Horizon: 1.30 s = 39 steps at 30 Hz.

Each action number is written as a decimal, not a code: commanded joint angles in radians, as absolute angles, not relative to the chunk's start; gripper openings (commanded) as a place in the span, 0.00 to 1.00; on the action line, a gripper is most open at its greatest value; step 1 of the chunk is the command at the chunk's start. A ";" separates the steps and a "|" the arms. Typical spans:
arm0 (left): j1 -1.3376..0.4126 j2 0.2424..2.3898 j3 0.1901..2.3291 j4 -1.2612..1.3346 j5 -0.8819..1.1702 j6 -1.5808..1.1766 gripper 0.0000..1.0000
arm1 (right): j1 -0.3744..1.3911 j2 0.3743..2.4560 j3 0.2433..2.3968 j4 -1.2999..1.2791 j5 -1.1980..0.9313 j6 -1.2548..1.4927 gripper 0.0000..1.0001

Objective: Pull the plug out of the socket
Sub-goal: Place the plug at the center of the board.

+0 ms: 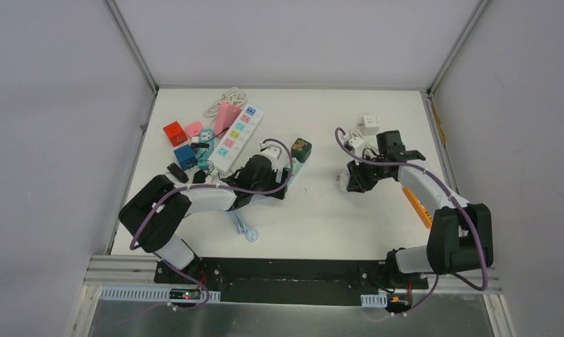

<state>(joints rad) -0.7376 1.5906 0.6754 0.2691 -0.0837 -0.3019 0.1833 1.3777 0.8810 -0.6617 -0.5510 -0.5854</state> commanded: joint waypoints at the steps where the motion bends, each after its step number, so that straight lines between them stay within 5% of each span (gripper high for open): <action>1: -0.725 1.502 0.642 0.160 -0.063 -0.306 0.91 | 0.150 1.396 0.956 -0.726 -0.628 -0.637 0.00; 39: -0.721 1.037 0.505 0.005 -0.123 -0.268 0.99 | 0.014 1.510 1.008 -0.757 -0.408 -0.613 0.01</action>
